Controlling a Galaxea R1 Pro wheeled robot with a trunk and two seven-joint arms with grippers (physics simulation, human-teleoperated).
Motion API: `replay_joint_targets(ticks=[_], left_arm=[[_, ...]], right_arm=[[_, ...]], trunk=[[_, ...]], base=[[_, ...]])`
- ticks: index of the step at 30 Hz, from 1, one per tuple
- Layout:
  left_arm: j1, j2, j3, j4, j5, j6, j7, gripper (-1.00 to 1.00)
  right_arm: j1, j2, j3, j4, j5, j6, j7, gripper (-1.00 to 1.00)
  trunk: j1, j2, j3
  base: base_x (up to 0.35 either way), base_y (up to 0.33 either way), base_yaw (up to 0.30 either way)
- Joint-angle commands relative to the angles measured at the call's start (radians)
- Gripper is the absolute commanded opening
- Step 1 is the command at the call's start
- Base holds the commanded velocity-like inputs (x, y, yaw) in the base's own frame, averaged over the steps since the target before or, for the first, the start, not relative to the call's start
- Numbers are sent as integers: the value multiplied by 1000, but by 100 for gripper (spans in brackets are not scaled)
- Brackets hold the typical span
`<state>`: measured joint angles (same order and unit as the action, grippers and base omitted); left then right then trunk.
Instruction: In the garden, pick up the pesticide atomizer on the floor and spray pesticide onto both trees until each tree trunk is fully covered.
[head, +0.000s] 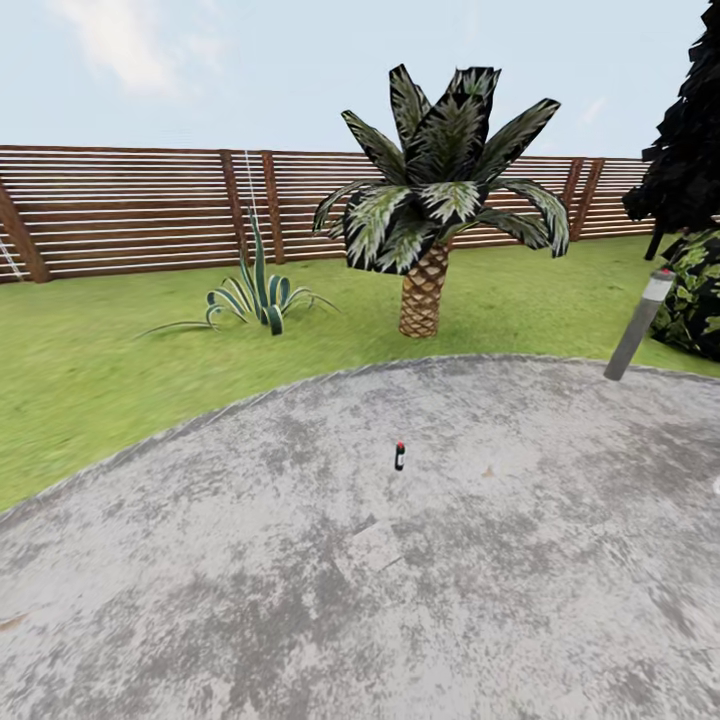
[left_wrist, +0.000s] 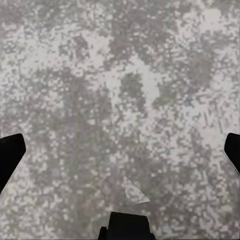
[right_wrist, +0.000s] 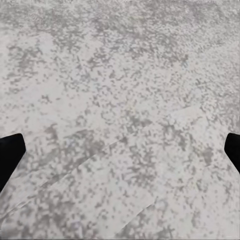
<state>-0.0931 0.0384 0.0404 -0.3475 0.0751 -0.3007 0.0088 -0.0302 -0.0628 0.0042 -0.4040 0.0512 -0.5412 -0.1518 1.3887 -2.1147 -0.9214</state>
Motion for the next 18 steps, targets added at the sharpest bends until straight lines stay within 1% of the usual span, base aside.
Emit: replay_joint_targets(ticks=[1, 5, 7, 11, 18], left_arm=[[0, 0, -2, 1, 8, -3, 0, 100], [0, 0, -2, 1, 8, -3, 0, 100], [0, 0, -2, 1, 8, -3, 0, 100], [0, 0, -2, 1, 8, -3, 0, 100], [0, 0, -2, 1, 8, -3, 0, 100]], right_arm=[[0, 0, 0, 1, 6, -2, -5, 100], [0, 0, 0, 1, 5, -2, -5, 100], [0, 0, 0, 1, 5, -2, -5, 100], [0, 0, 0, 1, 5, -2, -5, 100], [0, 0, 0, 1, 5, -2, -5, 100]], trunk=[[0, 0, -1], [0, 0, -1], [0, 0, -1], [0, 0, -1], [0, 0, -1]], base=[[336, 80, 0], [336, 80, -22], [336, 80, -131], [336, 80, -212], [336, 94, -255]])
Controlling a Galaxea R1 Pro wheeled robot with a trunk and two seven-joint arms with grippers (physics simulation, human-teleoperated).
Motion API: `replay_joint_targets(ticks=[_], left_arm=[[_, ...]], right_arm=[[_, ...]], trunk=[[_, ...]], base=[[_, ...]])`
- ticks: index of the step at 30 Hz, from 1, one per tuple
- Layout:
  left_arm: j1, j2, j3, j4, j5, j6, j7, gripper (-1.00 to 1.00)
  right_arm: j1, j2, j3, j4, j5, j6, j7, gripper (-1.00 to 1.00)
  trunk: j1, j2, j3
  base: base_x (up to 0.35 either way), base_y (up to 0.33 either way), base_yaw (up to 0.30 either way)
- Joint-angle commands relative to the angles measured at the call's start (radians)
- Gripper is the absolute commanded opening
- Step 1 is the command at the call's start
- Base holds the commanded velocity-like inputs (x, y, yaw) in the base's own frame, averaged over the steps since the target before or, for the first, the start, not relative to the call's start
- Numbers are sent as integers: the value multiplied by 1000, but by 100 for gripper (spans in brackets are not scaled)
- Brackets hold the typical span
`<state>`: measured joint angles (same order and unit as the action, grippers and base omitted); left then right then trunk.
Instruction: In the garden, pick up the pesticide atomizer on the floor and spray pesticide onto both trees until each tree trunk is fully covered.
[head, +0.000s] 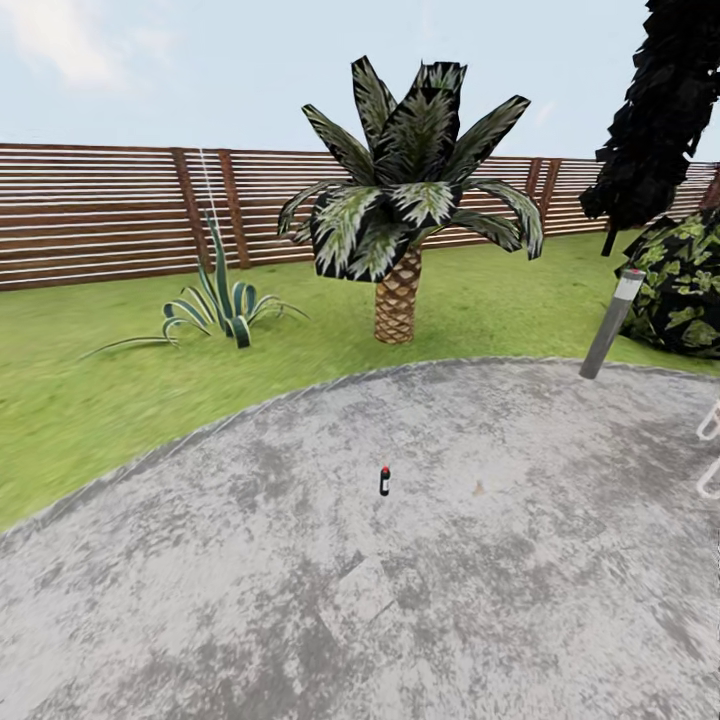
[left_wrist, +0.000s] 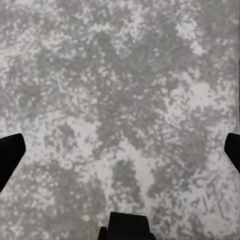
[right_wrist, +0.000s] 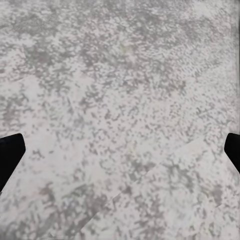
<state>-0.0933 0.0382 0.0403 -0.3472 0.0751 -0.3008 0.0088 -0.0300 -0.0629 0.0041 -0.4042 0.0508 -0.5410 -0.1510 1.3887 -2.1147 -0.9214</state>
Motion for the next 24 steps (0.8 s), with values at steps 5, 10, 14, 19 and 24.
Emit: replay_joint_targets(ticks=[5, 10, 14, 19, 24], left_arm=[[0, 0, -2, 0, 8, -3, 0, 100], [0, 0, -2, 0, 8, -3, 0, 100], [0, 0, -2, 0, 8, -3, 0, 100], [0, 1, -2, 0, 8, -3, 0, 100], [0, 0, -2, 0, 8, -3, 0, 100]], right_arm=[[-1, 0, 0, 1, 5, -2, -5, 100], [-1, 0, 1, 1, 5, -2, -5, 100], [-1, 0, 1, 1, 4, -2, -5, 100], [-1, 0, 1, 1, 4, -2, -5, 100], [-1, 0, 1, 0, 4, -2, -5, 100]], trunk=[[0, 0, -1], [0, 0, -1], [0, 0, -1], [0, 0, -1], [0, 0, -1]], base=[[314, 158, -261], [291, 206, -262], [284, 222, -261], [283, 225, -262], [283, 225, -263]])
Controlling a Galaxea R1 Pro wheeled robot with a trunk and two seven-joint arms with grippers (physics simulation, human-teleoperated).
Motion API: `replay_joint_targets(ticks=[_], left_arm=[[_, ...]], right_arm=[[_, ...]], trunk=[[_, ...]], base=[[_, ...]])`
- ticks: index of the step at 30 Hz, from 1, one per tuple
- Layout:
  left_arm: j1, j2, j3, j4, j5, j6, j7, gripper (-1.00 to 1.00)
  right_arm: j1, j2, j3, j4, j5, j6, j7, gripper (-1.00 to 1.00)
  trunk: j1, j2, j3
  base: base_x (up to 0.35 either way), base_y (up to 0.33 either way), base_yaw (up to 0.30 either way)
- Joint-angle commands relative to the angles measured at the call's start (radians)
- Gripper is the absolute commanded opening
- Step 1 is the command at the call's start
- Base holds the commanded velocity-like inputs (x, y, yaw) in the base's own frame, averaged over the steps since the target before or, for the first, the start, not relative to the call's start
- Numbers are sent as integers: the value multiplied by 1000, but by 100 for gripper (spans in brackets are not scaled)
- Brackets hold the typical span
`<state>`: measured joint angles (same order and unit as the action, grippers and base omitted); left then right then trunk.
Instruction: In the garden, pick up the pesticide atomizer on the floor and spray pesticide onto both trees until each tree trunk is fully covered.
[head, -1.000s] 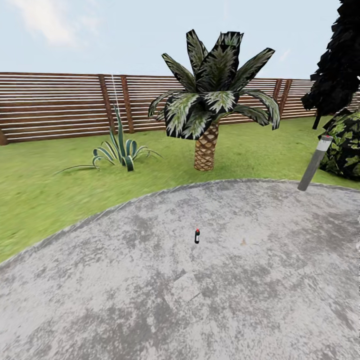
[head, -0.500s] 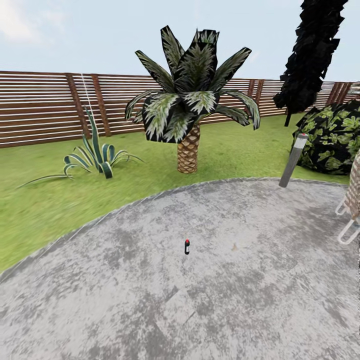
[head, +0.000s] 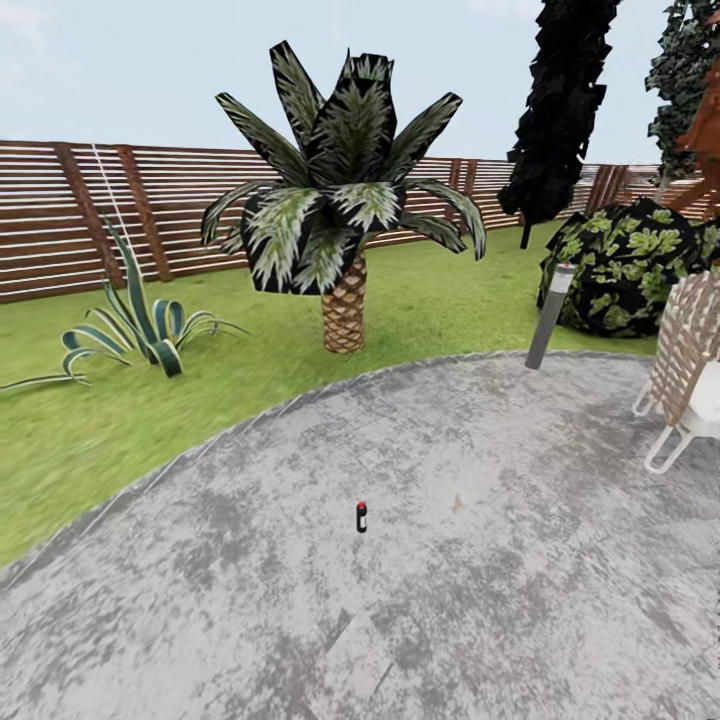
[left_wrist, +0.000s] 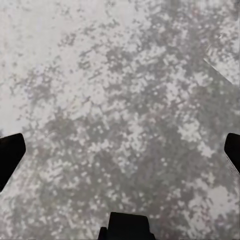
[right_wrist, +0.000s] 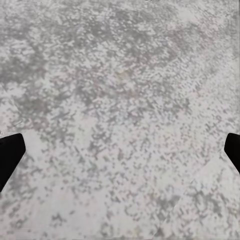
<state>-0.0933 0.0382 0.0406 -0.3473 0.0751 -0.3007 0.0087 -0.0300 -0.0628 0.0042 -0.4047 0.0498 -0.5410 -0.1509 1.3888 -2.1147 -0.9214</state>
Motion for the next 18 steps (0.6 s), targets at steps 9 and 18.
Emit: replay_joint_targets(ticks=[9, 18], left_arm=[[0, 0, -2, 1, 8, -3, 1, 100], [0, 0, -2, 1, 8, -3, 1, 100]], right_arm=[[-1, 0, 0, 0, 5, -2, -6, 100], [-1, 0, 1, 1, 5, -2, -6, 100]], trunk=[[0, 0, -1], [0, 0, -1]], base=[[274, 225, -264], [51, 248, -264]])
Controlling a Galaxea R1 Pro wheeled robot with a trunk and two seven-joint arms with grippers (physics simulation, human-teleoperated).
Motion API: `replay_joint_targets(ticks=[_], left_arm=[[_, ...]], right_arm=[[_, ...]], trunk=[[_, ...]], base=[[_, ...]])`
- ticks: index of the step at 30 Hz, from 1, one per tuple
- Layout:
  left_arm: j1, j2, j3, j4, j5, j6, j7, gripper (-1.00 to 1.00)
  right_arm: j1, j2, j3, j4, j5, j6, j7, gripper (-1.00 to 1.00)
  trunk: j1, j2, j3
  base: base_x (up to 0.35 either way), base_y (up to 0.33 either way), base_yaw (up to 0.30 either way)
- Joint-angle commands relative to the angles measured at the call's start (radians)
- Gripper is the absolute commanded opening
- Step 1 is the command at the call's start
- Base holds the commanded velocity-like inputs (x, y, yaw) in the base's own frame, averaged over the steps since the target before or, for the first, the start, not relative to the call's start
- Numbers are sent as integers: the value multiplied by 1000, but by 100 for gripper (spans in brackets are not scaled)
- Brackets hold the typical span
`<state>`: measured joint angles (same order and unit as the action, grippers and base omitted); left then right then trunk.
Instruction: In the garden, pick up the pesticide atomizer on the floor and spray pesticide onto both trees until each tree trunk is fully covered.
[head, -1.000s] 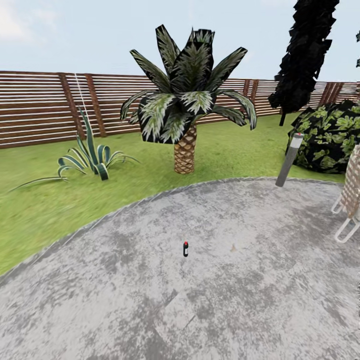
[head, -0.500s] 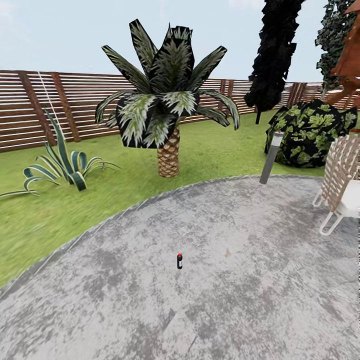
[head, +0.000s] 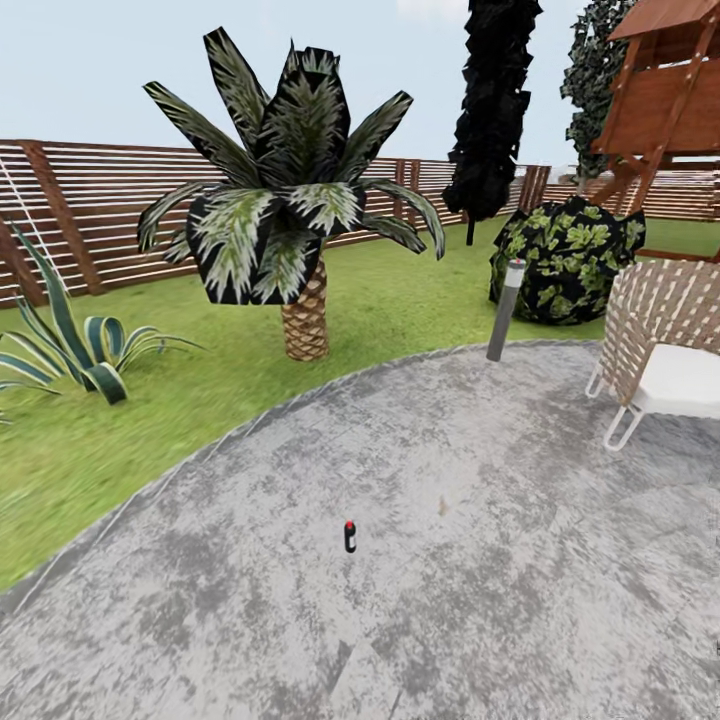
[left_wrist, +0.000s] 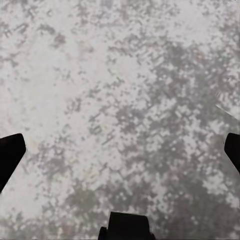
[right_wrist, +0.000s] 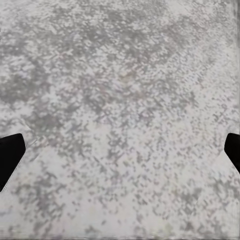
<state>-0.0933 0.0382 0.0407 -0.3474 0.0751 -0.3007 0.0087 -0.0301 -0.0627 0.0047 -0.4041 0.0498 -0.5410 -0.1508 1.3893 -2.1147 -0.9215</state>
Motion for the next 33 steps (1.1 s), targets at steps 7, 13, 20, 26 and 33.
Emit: replay_joint_targets(ticks=[7, 13, 20, 26, 33], left_arm=[[0, 0, -2, 1, 8, -3, 1, 100], [0, 0, -2, 1, 8, -3, 1, 100], [0, 0, -2, 1, 8, -3, 1, 100], [0, 0, -2, 1, 8, -3, 1, 100], [0, 0, -2, 1, 8, -3, 1, 100]], right_arm=[[-1, 1, 1, 1, 5, -2, -6, 100], [-1, 0, 1, 1, 5, -2, -6, 100], [-1, 1, 1, 1, 5, -2, -6, 100], [-1, 1, 1, 1, 5, -2, -6, 100], [-1, 1, 1, 1, 5, -2, -6, 100]], trunk=[[0, 0, -1], [0, 0, -1], [0, 0, -1], [0, 0, -1], [0, 0, -1]], base=[[10, 266, -264], [138, 279, -264], [177, 279, -264], [177, 274, -264], [37, 179, -265]])
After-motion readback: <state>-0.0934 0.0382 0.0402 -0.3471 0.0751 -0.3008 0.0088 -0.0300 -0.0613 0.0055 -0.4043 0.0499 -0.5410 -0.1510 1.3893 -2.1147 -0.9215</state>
